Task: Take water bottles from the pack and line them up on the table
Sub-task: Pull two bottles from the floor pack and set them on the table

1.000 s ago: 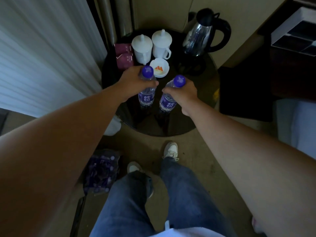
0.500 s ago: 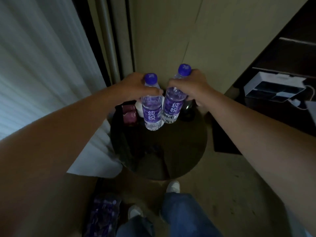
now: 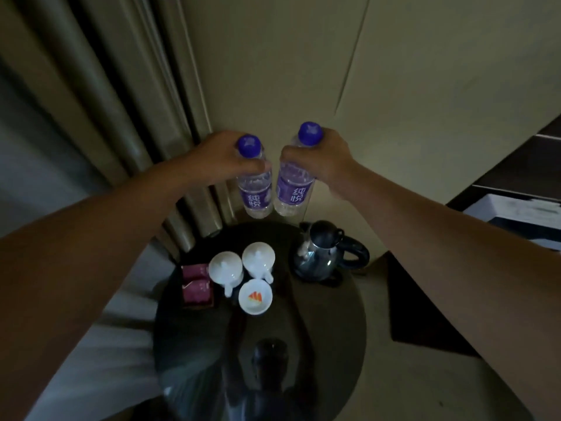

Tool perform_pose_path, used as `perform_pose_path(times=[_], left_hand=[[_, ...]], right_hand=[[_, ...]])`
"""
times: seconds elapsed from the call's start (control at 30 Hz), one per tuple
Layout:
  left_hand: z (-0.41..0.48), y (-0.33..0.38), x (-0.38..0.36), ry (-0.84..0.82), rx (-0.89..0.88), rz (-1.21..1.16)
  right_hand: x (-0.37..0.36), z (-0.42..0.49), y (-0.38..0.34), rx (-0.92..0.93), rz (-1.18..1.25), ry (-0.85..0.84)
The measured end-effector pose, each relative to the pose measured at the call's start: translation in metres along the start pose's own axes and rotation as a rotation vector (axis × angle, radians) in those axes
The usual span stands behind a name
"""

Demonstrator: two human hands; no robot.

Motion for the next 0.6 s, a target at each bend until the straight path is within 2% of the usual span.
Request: perform_pose_path(times=[0.33, 0.6], left_hand=[[0.046, -0.104, -0.058, -0.073, 0.138, -0.102], [0.051, -0.150, -0.081, -0.131, 0.180, -0.112]], right_hand=[[-0.062, 0.075, 0.107, -0.024, -0.132, 0.003], [-0.096, 0.093, 0.134, -0.039, -0.315, -0.093]])
Point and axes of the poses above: each hand's wrist, its own z-axis towards the middle knuckle, its own x-axis out of the back of the hand, y = z × x, the point moved 6 cm from there along z, towards the middle knuckle, and after that the axes turned 2 degrees about x, right-handed, at the moved point
